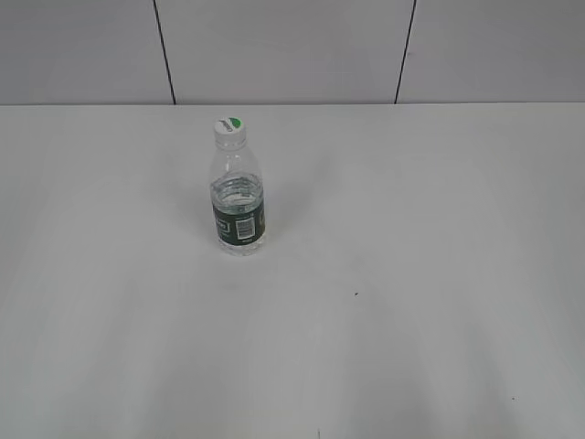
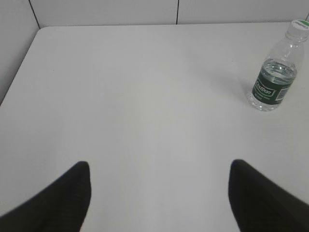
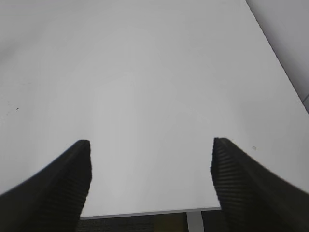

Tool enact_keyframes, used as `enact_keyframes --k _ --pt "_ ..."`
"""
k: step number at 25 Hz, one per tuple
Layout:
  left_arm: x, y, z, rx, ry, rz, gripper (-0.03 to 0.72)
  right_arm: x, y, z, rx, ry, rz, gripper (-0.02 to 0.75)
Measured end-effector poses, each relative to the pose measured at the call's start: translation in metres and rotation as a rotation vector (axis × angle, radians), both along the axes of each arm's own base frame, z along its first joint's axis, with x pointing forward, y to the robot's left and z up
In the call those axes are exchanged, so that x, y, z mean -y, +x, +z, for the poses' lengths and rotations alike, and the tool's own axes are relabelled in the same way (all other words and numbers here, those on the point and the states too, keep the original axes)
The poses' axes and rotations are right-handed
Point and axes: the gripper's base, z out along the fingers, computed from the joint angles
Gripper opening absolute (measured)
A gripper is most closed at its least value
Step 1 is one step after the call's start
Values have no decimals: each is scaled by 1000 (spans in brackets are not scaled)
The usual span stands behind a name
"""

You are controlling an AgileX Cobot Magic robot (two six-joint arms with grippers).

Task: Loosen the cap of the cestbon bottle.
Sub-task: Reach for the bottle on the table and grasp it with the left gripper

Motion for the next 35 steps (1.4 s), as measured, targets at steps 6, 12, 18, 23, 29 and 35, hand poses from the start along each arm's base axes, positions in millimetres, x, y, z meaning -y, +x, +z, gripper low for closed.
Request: enact_keyframes --k 6,12,18,23,29,35 --pt "0 0 0 0 0 0 525 0 0 0 0 0 0 589" --pt "0 0 0 0 0 0 522 0 0 0 0 0 0 589" --pt "0 0 0 0 0 0 520 0 0 0 0 0 0 589" --pt "0 0 2 15 -1 -1 520 0 0 0 0 0 0 589" --pt "0 6 34 172 3 -2 520 0 0 0 0 0 0 589" --pt "-1 42 69 242 -2 -16 520 0 0 0 0 0 0 589"
